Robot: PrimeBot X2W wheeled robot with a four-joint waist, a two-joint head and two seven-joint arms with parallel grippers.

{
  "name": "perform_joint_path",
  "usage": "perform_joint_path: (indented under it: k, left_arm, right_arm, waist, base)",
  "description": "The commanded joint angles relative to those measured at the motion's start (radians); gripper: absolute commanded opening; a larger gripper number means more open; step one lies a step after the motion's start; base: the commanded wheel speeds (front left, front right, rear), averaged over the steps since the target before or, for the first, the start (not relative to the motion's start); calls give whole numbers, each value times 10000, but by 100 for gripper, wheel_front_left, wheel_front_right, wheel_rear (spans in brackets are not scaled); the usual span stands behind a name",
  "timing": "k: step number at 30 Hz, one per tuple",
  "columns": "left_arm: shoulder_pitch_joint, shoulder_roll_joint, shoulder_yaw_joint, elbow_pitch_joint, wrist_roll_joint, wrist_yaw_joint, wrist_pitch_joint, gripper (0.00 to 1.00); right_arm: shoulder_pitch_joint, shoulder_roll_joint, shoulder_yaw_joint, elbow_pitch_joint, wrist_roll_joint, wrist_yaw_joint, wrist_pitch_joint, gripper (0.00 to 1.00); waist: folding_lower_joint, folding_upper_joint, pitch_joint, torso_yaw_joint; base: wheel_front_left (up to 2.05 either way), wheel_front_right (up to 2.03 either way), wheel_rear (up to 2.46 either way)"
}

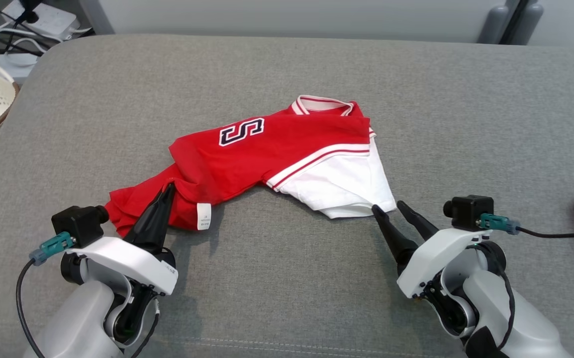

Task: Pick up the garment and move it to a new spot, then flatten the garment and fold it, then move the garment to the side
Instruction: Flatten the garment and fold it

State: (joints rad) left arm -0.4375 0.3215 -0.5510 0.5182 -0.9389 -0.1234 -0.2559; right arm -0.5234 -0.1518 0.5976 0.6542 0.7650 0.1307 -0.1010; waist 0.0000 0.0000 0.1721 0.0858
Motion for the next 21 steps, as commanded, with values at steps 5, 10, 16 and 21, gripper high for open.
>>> perform_joint_path:
  k: [5,10,16,21]
  left_arm:
    - [-202,209,341,-308,113,-73,-58,0]
    - [-202,179,346,-353,119,-73,-58,0]
    - [-218,140,316,-365,112,-73,-59,0]
    - [-239,132,298,-347,88,-73,-59,0]
  right_arm:
    - [-361,408,-324,720,520,0,-614,78]
    - [-702,687,-406,1256,1029,0,-922,68]
    - [-1052,829,177,1887,975,0,-909,50]
    - [-1219,875,827,2117,802,0,-922,50]
  waist:
    - [0,0,232,271]
    - [0,0,412,354]
    - [0,0,539,386]
    - [0,0,586,398]
  base:
    - [0,0,0]
    - [0,0,0]
    - [0,0,0]
    - [0,0,0]
